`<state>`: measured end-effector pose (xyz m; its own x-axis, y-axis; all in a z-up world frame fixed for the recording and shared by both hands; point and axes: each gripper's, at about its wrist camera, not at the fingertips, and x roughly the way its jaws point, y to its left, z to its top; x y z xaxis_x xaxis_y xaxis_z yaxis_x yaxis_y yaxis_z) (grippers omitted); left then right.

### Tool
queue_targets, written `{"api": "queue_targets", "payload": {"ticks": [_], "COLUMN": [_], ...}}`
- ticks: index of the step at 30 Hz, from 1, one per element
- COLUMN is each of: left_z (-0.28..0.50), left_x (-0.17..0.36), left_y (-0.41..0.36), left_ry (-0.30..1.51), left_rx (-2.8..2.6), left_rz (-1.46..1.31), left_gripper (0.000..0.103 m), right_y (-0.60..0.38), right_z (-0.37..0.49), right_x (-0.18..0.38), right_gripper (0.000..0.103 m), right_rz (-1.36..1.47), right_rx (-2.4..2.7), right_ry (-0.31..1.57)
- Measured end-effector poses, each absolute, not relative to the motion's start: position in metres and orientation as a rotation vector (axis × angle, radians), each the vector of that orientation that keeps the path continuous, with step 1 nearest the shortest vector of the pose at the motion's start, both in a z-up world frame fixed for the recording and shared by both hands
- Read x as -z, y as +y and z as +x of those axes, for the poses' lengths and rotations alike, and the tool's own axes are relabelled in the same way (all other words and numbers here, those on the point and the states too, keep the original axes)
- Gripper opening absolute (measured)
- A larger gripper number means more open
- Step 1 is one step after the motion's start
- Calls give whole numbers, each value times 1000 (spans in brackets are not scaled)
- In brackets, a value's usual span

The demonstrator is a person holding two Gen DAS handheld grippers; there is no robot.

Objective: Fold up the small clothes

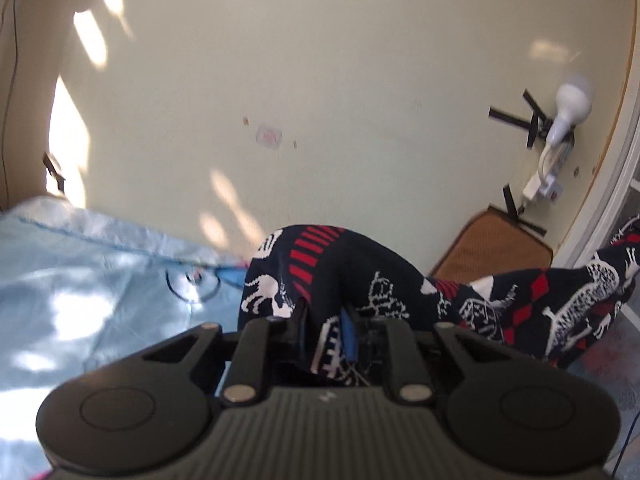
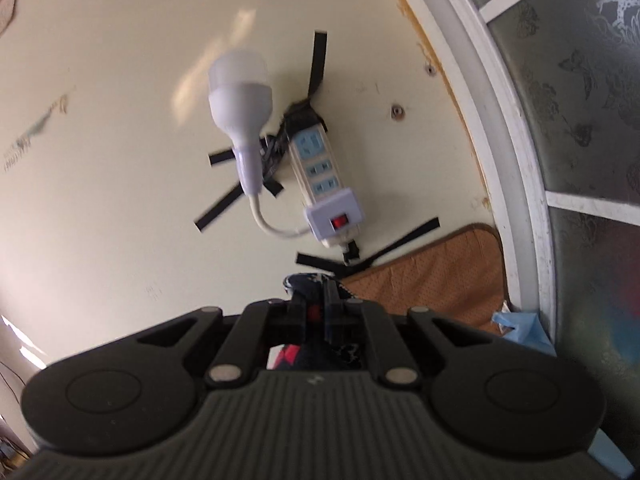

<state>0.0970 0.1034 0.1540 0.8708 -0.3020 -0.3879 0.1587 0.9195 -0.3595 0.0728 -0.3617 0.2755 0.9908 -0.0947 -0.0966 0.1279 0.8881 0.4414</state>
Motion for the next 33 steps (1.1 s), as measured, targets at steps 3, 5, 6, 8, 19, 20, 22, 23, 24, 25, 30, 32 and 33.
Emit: {"api": "queue_targets", "payload": {"ticks": [3,5,6,8,19,20,22,23,24,25,30,32,33], "left_z": [83,74,67,51,8,9,14,17,20,21,28,27,26], "left_x": [-187,-195,-195,-194,-166,-162,-154,-152,-151,-147,-143,-140,-139], "left_y": [130,149,157,170,182,170,140,127,113,96,34,14,8], "left_ry": [374,369,371,359,431,450,483,493,500,504,504,517,520], "left_rx": [181,173,175,163,37,58,113,142,172,208,345,382,396], "left_rz": [-324,-339,-348,-356,-289,-254,-172,-135,-100,-63,30,48,56], "left_gripper": [16,16,16,11,4,4,7,9,12,17,36,37,38], "right_y": [-370,-378,-382,-389,-362,-364,-368,-371,-372,-373,-379,-384,-387], "right_z": [53,47,46,46,103,105,95,88,83,77,61,65,69], "right_x": [-286,-285,-283,-280,-213,-200,-179,-171,-165,-157,-114,-93,-83], "right_gripper": [10,10,7,7,12,17,39,44,44,44,68,71,72], "right_rz": [508,534,546,553,311,290,301,321,332,333,344,378,411], "right_rx": [110,115,110,103,218,223,225,199,172,147,139,167,173], "right_ry": [-9,-20,-19,1,355,397,422,427,442,469,533,558,560]}}
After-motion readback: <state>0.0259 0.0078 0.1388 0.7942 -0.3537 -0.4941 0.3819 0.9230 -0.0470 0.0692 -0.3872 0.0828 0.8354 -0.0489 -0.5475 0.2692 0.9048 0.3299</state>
